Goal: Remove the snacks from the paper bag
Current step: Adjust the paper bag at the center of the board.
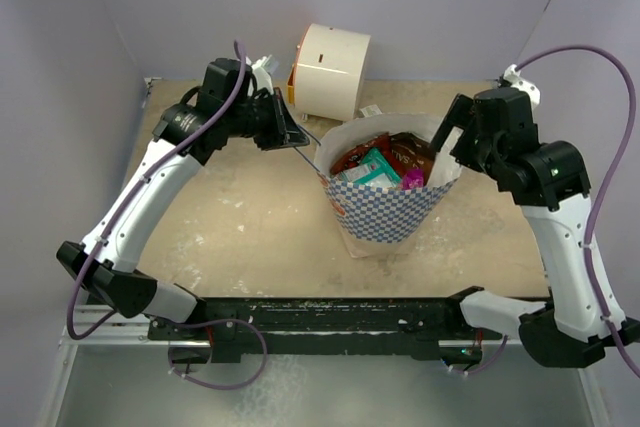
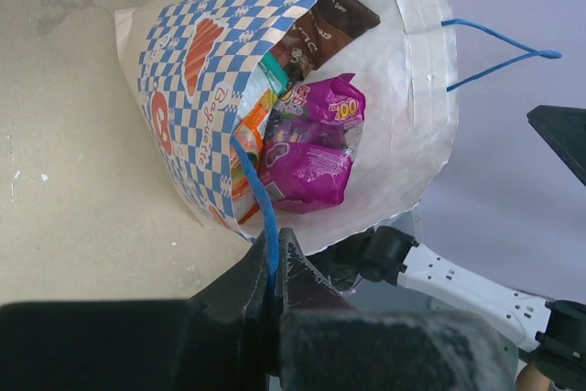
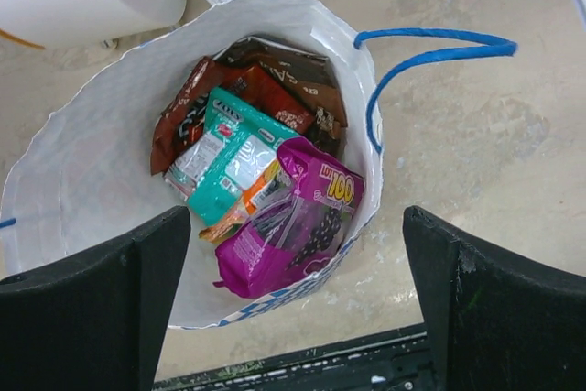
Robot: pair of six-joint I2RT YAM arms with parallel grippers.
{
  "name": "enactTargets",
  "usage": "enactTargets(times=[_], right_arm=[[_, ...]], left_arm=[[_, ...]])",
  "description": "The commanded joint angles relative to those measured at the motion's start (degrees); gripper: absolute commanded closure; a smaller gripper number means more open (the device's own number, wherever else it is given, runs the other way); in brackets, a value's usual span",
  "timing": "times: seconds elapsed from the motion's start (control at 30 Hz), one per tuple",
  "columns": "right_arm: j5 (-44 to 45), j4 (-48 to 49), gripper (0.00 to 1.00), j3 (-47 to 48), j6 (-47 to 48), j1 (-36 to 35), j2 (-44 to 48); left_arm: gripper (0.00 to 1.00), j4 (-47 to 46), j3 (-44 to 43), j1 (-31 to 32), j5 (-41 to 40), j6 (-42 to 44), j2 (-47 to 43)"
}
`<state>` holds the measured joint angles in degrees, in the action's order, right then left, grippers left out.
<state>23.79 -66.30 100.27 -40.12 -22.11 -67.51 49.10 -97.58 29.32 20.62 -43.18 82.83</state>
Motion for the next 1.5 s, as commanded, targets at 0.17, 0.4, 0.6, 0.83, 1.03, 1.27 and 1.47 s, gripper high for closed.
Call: enactTargets(times=[0.17,0.4,0.6,0.83,1.03,1.27,1.47], right_arm=[[11.93,7.31,0.01,-4.15,1.04,1.33,1.4],[1.87,20.27,0.11,-10.4,4.05,9.7,0.07],[-3.67,26.85,0.26,-14.72,3.21,12.5,-1.14],[-10.56,29.35,0.5,-14.93,-1.14,12.95,-0.86],[-15.98,32.6,0.47,-14.99,-6.38,13.47,-2.14],[-16.52,44.16,0.45,-22.1,-4.59,14.5,-0.01],[-18.18,59.25,0.61,-32.52,-0.29,14.88,5.75]], left_arm=[[1.0,-2.3,-1.19,-0.93,-3.27,-2.18,-4.02],[1.0,-0.62,-1.17,-1.2,-4.86,-1.84,-5.97],[1.0,-5.26,1.33,-1.2,-0.4,-3.58,-5.21],[1.0,-8.48,2.67,-1.2,0.94,-3.42,-4.07],[1.0,-8.01,1.57,-1.2,2.4,-3.58,-3.19],[1.0,-6.65,0.64,-1.2,3.03,-3.91,-2.11],[1.0,-4.54,-0.52,-1.2,3.71,-2.19,-1.23]])
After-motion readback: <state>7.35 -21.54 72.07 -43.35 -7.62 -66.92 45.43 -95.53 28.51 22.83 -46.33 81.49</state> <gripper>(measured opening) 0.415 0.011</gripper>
